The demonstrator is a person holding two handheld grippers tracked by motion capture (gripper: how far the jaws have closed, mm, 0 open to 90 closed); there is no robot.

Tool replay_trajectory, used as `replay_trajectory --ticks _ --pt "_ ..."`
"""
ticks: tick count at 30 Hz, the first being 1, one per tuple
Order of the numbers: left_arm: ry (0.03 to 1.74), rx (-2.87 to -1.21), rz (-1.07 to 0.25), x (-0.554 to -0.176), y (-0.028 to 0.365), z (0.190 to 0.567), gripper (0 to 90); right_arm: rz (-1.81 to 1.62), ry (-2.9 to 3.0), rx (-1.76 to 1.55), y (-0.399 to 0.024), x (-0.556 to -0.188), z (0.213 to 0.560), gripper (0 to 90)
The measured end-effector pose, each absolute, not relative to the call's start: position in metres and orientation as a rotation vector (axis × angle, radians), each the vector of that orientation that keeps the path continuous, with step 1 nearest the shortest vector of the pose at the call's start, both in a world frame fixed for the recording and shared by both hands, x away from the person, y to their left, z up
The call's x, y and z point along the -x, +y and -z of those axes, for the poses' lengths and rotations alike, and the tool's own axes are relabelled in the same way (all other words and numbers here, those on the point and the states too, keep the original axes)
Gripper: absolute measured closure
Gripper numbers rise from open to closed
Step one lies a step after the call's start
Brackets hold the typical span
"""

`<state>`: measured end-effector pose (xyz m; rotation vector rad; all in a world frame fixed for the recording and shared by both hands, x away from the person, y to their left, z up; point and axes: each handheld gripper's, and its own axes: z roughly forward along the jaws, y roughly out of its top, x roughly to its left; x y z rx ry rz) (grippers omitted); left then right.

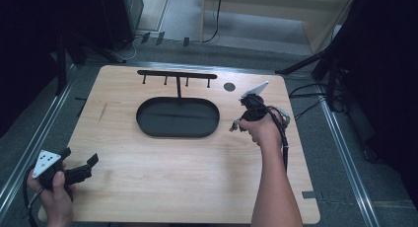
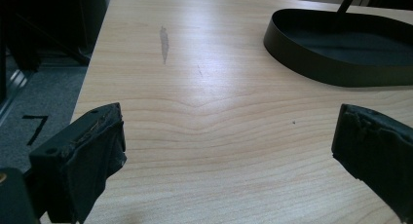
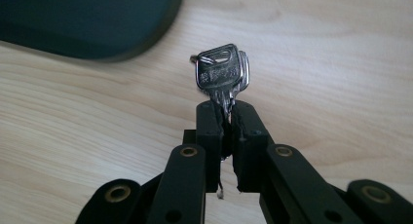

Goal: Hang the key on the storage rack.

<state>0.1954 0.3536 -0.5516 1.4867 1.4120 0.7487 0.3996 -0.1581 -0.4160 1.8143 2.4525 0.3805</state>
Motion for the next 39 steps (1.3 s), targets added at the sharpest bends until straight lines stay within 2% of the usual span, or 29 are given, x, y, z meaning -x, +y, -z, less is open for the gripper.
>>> replay_trajectory --ticks 2,3,9,25,39 --pt "1.414 -1.482 -0.747 -0.195 0.354 0.552 0.0 -0.388 2.463 -1.781 -0.148 -0.402 0.408 84.0" --pt "1.414 -1.48 -0.746 -0.195 0.354 0.552 0.0 -0.381 2.47 -1.763 -0.143 -0.403 0.404 89.9" --pt "1.411 -1.471 -0.736 -0.196 0.354 0.552 0.0 -0.418 2.446 -1.7 -0.118 -0.409 0.38 90.0" --pt "1.411 -1.468 -0.721 -0.196 0.355 0.552 0.0 -0.477 2.435 -1.627 -0.083 -0.418 0.333 90.0" --pt "1.412 -1.466 -0.715 -0.196 0.356 0.552 0.0 -0.462 2.431 -1.556 -0.055 -0.426 0.319 90.0"
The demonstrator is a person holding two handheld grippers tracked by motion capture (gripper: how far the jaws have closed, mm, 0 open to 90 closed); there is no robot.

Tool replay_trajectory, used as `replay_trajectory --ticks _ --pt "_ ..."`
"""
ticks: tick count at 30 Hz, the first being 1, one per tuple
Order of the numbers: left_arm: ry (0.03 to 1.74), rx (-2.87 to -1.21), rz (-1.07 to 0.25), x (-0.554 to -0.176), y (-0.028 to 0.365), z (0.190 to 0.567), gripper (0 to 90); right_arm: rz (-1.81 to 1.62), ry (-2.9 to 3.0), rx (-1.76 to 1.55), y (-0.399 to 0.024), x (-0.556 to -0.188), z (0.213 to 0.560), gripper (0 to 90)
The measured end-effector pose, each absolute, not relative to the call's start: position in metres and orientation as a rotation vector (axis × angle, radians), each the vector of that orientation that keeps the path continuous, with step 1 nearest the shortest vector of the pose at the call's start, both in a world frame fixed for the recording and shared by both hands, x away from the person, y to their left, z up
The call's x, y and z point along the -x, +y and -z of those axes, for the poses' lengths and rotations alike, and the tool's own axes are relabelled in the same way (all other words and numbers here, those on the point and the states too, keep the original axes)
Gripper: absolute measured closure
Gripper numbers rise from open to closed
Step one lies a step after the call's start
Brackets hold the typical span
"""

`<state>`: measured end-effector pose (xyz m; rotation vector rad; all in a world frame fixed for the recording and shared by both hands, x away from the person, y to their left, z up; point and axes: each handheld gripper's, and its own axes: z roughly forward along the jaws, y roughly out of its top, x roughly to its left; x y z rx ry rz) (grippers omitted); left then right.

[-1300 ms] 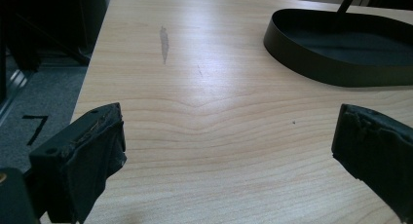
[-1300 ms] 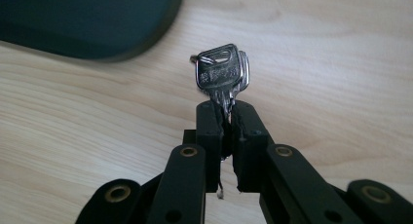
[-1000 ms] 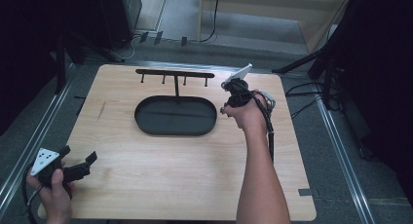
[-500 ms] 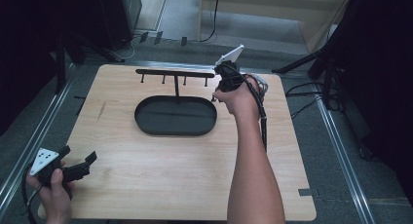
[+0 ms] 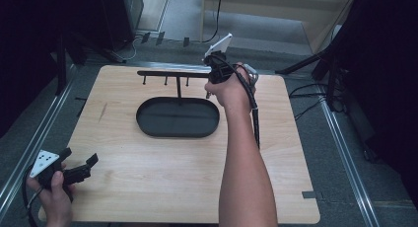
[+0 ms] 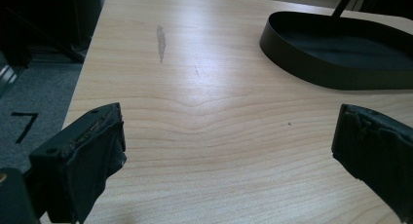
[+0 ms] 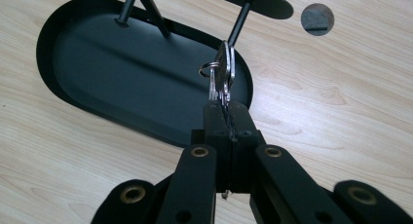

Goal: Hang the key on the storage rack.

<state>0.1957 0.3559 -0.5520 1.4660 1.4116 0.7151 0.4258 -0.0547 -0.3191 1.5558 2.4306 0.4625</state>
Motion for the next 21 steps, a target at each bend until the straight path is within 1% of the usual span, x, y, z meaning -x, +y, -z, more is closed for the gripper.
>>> replay_trajectory --ticks 21 --pt "1.409 -1.476 -0.713 -0.1963 0.3556 0.552 0.0 -0.461 2.387 -1.549 -0.0592 -0.4344 0.3241 89.9"
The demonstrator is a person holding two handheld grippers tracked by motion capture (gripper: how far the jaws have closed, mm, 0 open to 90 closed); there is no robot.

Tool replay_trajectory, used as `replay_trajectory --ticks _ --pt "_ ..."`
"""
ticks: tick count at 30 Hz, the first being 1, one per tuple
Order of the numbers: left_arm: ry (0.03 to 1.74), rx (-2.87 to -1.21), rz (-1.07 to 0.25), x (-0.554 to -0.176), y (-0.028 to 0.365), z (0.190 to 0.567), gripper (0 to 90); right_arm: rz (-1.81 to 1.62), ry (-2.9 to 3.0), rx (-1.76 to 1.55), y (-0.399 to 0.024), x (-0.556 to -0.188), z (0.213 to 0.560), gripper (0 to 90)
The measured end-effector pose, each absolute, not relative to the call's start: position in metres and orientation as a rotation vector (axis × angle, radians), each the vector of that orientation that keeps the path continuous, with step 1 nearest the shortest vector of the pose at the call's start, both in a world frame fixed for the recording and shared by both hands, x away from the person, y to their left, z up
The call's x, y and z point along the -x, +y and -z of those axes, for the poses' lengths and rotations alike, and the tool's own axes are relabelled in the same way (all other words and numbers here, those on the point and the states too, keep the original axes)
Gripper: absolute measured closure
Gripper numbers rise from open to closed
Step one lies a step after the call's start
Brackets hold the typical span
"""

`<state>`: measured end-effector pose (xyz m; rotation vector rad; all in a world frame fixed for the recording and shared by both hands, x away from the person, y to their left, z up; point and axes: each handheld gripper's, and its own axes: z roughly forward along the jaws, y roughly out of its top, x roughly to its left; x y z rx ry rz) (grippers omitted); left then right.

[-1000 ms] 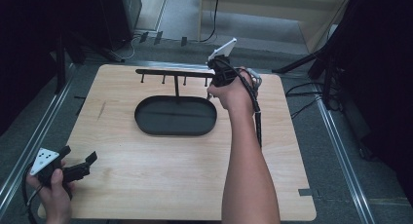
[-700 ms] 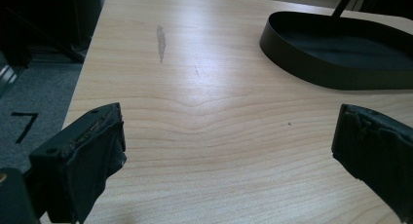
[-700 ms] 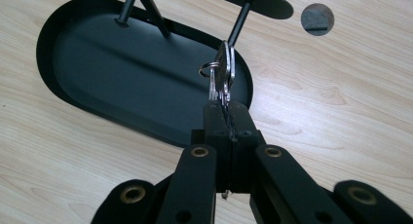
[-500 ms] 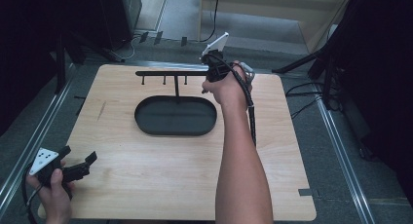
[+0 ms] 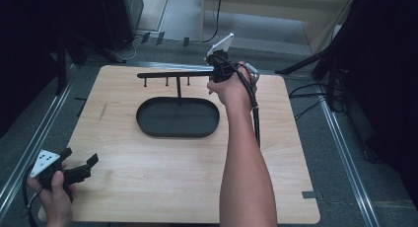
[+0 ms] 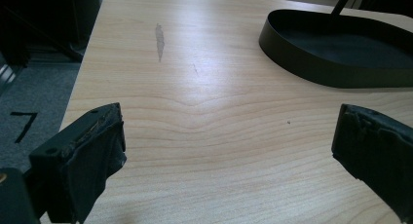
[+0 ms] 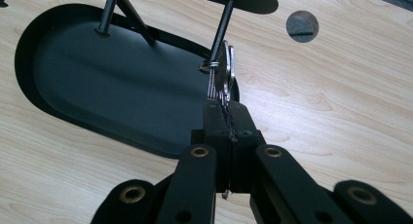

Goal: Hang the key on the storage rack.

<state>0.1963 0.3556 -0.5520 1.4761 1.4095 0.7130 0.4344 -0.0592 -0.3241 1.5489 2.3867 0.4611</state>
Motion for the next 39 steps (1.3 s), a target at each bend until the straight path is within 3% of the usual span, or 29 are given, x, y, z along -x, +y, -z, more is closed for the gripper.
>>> replay_trajectory --ticks 15,20,39 --pt "1.408 -1.478 -0.705 -0.196 0.356 0.552 0.0 -0.464 2.38 -1.54 -0.061 -0.439 0.333 89.2" --pt "1.407 -1.478 -0.705 -0.196 0.356 0.552 0.0 -0.443 2.37 -1.569 -0.068 -0.439 0.347 80.5" --pt "1.405 -1.485 -0.706 -0.197 0.355 0.552 0.0 -0.394 2.392 -1.66 -0.101 -0.432 0.394 72.9"
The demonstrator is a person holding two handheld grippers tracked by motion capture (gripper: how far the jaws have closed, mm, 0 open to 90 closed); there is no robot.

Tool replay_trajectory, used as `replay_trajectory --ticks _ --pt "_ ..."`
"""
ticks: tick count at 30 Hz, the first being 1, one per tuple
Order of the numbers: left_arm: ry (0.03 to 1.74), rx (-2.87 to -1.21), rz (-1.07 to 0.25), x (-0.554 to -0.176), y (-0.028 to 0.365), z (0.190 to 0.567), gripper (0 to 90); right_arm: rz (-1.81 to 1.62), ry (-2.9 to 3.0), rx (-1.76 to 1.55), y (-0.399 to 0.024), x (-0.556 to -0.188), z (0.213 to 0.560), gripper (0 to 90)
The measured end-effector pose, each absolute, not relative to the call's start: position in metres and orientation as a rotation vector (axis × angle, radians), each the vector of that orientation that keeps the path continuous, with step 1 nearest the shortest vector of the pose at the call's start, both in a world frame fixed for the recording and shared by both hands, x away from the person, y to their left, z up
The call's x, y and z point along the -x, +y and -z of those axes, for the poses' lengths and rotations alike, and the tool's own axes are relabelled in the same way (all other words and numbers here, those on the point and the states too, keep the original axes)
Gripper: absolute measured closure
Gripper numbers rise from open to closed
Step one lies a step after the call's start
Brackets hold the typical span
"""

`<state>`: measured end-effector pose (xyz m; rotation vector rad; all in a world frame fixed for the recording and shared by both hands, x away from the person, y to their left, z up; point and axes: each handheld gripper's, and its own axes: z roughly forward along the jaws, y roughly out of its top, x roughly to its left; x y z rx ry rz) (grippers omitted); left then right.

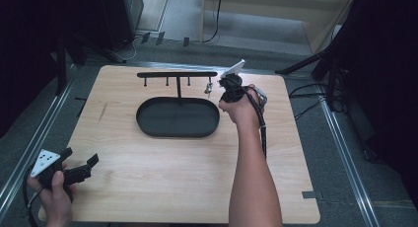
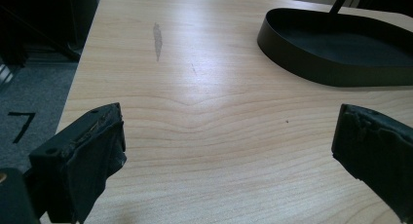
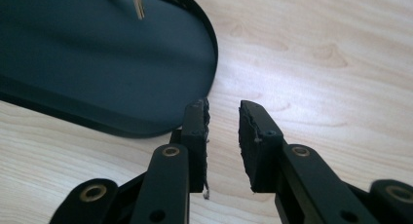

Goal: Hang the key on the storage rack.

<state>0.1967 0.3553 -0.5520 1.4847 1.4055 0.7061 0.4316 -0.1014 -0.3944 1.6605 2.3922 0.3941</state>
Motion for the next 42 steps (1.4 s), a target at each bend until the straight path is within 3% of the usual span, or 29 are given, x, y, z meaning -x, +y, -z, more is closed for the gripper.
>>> replay_trajectory --ticks 9,15,18,22,28,30,42 --pt "1.406 -1.486 -0.709 -0.197 0.355 0.552 0.0 -0.358 2.392 -1.727 -0.126 -0.423 0.422 66.1" --pt "1.407 -1.488 -0.71 -0.197 0.355 0.552 0.0 -0.364 2.363 -1.772 -0.145 -0.417 0.438 54.7" --pt "1.406 -1.488 -0.71 -0.197 0.355 0.552 0.0 -0.353 2.338 -1.809 -0.153 -0.413 0.446 47.3" --pt "1.407 -1.488 -0.712 -0.197 0.355 0.552 0.0 -0.36 2.286 -1.892 -0.168 -0.405 0.459 26.1" --pt "1.405 -1.488 -0.711 -0.197 0.355 0.552 0.0 -0.429 2.239 -1.932 -0.185 -0.392 0.472 11.7" --pt "1.402 -1.491 -0.712 -0.196 0.355 0.552 0.0 -0.439 2.196 -1.93 -0.194 -0.382 0.479 0.0" --pt "1.402 -1.494 -0.718 -0.197 0.354 0.552 0.0 -0.66 1.966 -1.899 -0.233 -0.323 0.503 0.0"
